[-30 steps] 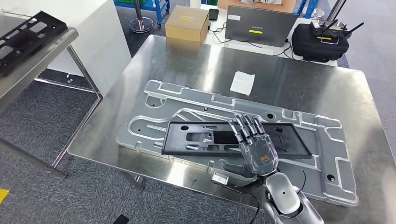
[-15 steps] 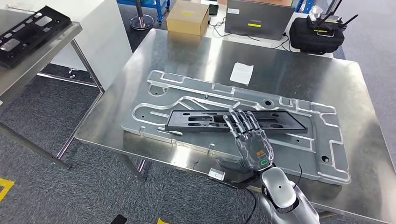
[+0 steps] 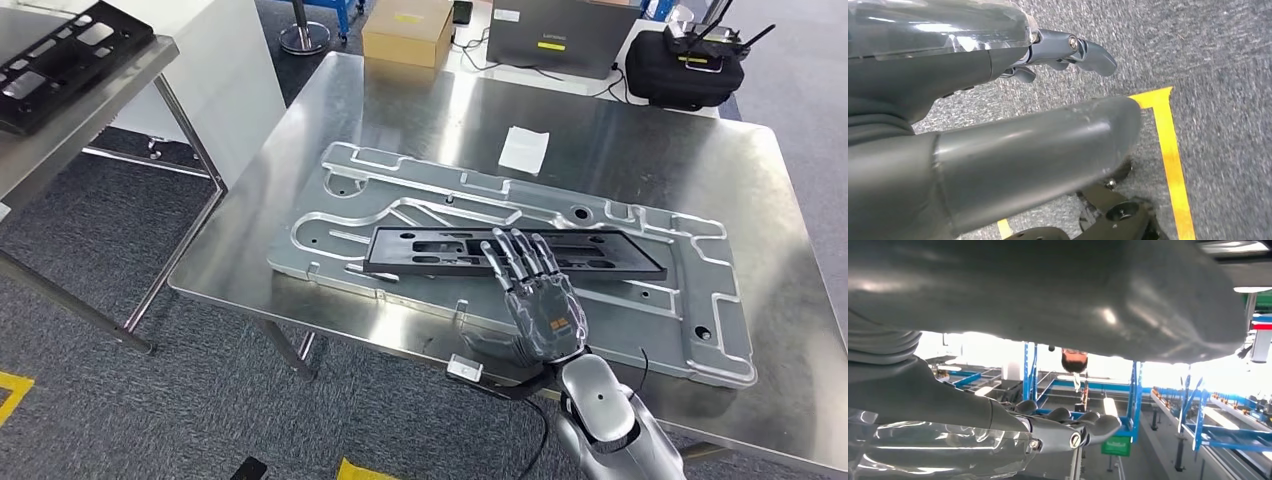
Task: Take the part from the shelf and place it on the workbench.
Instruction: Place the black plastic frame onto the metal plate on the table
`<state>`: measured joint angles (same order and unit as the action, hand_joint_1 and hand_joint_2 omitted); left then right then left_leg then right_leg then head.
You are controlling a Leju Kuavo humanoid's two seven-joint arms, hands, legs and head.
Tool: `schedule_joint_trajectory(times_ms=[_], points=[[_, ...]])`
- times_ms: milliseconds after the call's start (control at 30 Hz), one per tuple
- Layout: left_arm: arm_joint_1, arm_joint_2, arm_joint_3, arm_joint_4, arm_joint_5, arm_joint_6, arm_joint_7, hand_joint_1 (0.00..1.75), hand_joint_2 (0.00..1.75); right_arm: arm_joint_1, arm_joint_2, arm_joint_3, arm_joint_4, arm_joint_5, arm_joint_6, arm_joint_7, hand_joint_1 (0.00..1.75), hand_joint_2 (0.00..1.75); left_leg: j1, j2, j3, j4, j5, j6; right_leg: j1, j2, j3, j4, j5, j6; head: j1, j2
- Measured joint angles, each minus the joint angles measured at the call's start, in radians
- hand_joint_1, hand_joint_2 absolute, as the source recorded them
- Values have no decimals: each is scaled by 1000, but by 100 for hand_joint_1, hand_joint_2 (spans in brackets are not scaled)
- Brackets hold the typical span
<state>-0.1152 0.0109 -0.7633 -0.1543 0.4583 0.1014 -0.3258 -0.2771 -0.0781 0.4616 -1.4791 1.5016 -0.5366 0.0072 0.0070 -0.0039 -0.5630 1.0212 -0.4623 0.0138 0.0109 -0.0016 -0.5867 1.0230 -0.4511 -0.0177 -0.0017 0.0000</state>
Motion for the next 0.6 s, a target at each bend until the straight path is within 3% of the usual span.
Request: schedule_joint_trajectory(times_ms=[67, 100, 133, 200, 267, 300, 333, 400, 433, 533, 600], points=[[1, 1, 0, 0, 1, -2, -1, 0, 0, 1, 1, 0, -2, 0, -1, 0, 0, 0, 2, 0, -3, 0, -2, -10, -3, -1, 0, -13, 8, -2, 1, 0], [1, 1, 0, 0, 2, -4, -2, 0, 0, 2, 2, 0, -4, 0, -1, 0, 0, 0, 1, 0, -7, 13, -16, -15, -7, -3, 2, -21, 13, -5, 0, 0], [2, 1, 1, 0, 3, -7, -4, 0, 0, 3, 4, 0, -7, 0, -3, 0, 0, 0, 1, 0, -18, 45, -43, -20, -11, -5, 3, -29, 18, -8, -2, 0], [2, 2, 1, 0, 4, -11, -5, 0, 0, 11, 10, 0, -14, 0, -8, 0, 0, 0, 4, 0, -60, 160, -117, -28, -14, -7, -3, -30, 24, -12, -5, 0], [3, 3, 1, 0, 8, -13, -6, 0, 0, 25, 15, 0, -24, -1, -17, 1, 0, 0, 8, 0, -90, 253, -157, -35, -15, -9, -15, -22, 28, -10, -6, 0], [4, 3, 1, 0, 12, -13, -6, 0, 0, 35, 17, 0, -32, -2, -30, 2, 0, 0, 10, 0, -82, 251, -149, -38, -16, -10, -22, -16, 30, -8, -6, 0], [5, 4, 1, 0, 14, -13, -6, 0, 0, 46, 20, 0, -44, -2, -46, 4, 0, 0, 12, 1, -56, 213, -127, -40, -18, -10, -30, -9, 31, -6, -6, 0], [6, 6, 1, 0, 17, -12, -7, 0, 0, 70, 29, 0, -79, -2, -82, 9, 0, 0, 15, -1, 14, 85, -79, -43, -19, -9, -47, 8, 34, 1, -7, 0], [6, 6, 1, 0, 18, -11, -7, 0, 0, 79, 33, 0, -96, -2, -91, 11, 0, 0, 14, -3, 35, 41, -65, -40, -19, -8, -54, 15, 37, 6, -7, 0], [9, 6, 1, 0, 18, -11, -9, 0, 0, 102, 42, 1, -136, 0, -98, 15, 0, 0, 8, -6, 34, 15, -48, -18, -17, -5, -63, 16, 54, 28, -7, 0], [11, 5, 1, 0, 19, -10, -11, 0, 0, 119, 43, 1, -157, -6, -106, 19, 0, 0, 9, -1, 25, 11, -30, -2, -22, -2, -71, 25, 39, 41, -6, 0]])
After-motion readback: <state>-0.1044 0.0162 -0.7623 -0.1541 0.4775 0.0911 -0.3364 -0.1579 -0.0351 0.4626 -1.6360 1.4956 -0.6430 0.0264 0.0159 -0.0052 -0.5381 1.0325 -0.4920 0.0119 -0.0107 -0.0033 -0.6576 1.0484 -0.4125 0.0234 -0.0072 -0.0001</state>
